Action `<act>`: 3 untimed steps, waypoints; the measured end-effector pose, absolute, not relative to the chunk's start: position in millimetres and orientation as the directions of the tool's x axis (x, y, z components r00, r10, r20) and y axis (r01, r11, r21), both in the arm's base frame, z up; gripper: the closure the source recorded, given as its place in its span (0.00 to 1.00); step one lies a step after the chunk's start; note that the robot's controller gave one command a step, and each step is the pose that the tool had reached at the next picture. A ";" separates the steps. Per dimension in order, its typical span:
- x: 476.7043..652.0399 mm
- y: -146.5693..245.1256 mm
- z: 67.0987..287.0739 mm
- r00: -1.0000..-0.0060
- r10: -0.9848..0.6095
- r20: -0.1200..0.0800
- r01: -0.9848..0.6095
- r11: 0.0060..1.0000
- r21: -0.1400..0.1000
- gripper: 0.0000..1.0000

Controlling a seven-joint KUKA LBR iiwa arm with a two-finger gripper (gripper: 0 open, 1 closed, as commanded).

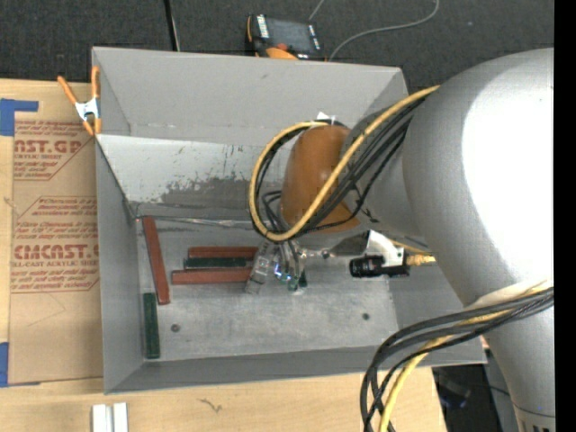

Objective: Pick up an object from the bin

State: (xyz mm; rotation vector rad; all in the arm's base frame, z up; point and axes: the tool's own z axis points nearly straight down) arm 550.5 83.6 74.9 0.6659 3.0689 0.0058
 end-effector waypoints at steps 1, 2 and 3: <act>549.9 80.7 74.5 -0.909 0.418 0.000 0.418 0.909 0.000 0.00; 524.7 183.5 72.2 -0.958 0.287 0.001 0.287 0.958 0.003 0.00; 525.8 179.6 72.4 -0.956 0.293 0.000 0.293 0.956 0.001 1.00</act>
Offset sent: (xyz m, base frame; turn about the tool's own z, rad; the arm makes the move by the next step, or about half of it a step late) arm 0.0000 0.0000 0.0000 0.0000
